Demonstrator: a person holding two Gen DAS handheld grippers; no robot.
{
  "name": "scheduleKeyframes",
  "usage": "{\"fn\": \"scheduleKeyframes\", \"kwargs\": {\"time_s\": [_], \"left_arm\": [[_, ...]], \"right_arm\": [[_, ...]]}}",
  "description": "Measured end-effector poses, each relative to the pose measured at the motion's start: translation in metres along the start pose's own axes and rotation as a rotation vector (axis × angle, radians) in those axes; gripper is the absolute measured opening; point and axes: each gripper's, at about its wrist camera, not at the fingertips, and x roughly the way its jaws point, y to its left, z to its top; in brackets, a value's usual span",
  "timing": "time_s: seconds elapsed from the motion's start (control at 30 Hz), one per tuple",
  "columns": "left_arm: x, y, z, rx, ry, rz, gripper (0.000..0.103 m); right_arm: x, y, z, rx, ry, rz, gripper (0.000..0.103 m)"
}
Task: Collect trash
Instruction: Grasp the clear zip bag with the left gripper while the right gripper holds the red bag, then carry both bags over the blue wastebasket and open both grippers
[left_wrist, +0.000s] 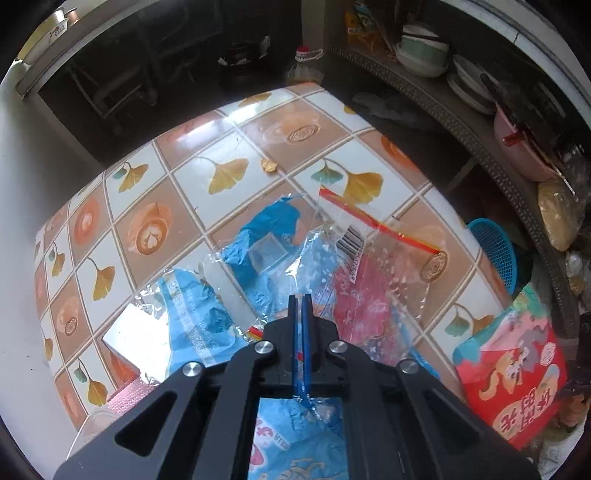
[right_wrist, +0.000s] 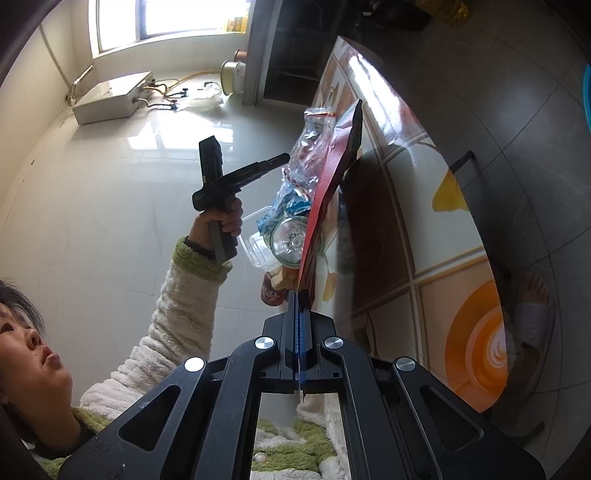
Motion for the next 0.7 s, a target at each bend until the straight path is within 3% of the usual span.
{"fn": "scheduleKeyframes", "kwargs": {"time_s": [0.43,0.7], "left_arm": [[-0.077,-0.031,-0.002,-0.033,-0.188,-0.159,0.0],[-0.097,-0.096,-0.001,0.041,-0.235,-0.271,0.0]], "right_arm": [[-0.015,0.005,0.001,-0.007,-0.048,0.047,0.0],[-0.059,0.016,-0.015,-0.034,-0.176,0.054,0.0]]}}
